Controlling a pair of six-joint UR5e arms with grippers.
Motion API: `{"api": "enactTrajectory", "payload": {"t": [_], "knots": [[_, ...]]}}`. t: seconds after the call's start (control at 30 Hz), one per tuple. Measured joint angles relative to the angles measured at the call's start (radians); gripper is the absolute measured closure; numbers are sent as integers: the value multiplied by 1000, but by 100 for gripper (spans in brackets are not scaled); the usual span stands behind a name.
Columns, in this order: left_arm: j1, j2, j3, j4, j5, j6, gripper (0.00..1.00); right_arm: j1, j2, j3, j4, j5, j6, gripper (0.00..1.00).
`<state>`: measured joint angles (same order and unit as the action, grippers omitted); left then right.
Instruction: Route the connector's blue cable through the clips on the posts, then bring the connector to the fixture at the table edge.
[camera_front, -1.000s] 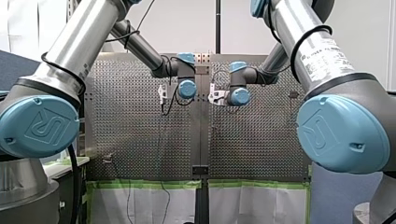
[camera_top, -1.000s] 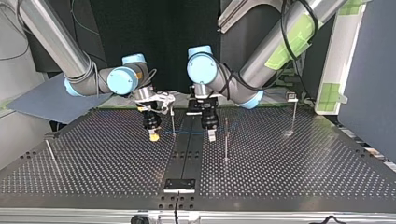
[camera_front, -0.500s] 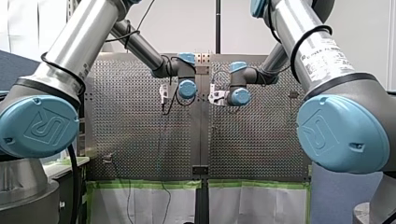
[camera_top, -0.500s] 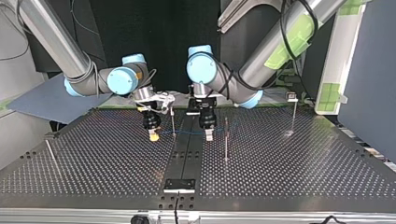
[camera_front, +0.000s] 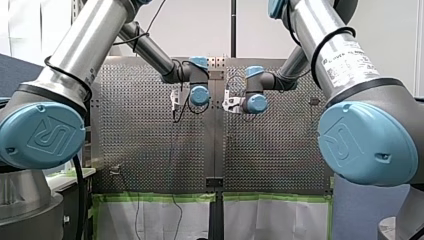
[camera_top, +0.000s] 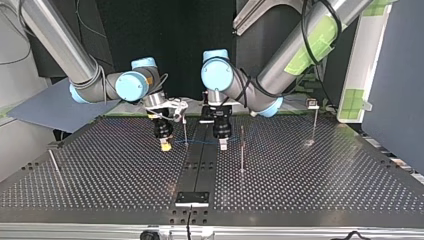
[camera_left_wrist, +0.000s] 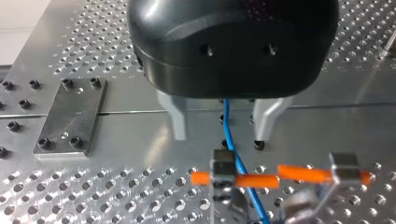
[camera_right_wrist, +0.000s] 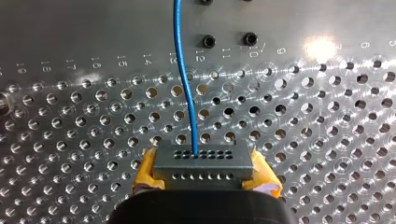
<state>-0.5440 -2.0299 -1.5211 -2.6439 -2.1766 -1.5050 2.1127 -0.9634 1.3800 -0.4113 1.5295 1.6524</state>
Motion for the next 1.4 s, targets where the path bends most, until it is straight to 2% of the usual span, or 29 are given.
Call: {"api": "enactTrajectory", "payload": {"t": [0.37,0.8,1.07,1.4], "knots": [[10,0,0,-8,54,-27,100,-2,0,0,6,0,0,100],[14,0,-3,-25,58,-36,100,-2,0,0,28,0,-1,100],[14,0,-26,-20,61,-36,100,0,-1,0,52,5,-6,100],[-3,0,-36,-22,68,-37,100,4,-1,0,86,33,-18,100]]}}
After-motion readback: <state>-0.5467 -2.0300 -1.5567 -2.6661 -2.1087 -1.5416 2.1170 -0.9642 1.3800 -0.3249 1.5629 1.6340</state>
